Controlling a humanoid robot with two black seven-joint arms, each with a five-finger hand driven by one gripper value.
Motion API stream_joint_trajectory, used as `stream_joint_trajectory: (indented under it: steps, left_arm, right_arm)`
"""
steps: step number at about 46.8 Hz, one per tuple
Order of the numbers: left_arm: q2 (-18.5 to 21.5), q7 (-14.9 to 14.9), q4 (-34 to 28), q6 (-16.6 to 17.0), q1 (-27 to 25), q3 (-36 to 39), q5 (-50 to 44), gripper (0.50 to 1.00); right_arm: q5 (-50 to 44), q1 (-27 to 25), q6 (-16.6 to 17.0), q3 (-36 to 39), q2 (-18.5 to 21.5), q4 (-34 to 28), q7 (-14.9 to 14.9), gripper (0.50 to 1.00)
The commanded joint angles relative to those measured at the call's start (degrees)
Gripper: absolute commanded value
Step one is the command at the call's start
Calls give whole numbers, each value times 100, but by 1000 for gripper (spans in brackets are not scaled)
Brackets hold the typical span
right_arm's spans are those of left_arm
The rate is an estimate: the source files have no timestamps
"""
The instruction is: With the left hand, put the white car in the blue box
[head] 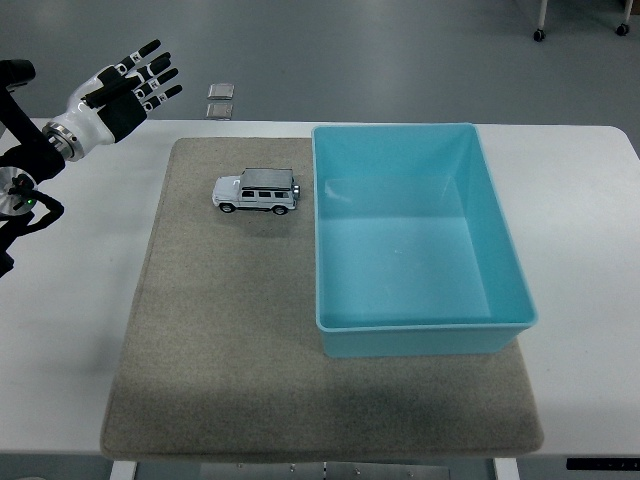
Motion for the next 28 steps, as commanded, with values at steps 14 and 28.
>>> stream_joint_trajectory:
  steps: [14,28]
  left_arm:
    - [-9,8,26,-25,-7,-17,-9,1000]
    - [53,-9,88,-438,2,9,0,1000]
  right_arm:
    - [0,0,0,0,0,0,-1,936]
    - [0,0,0,0,0,0,-1,936]
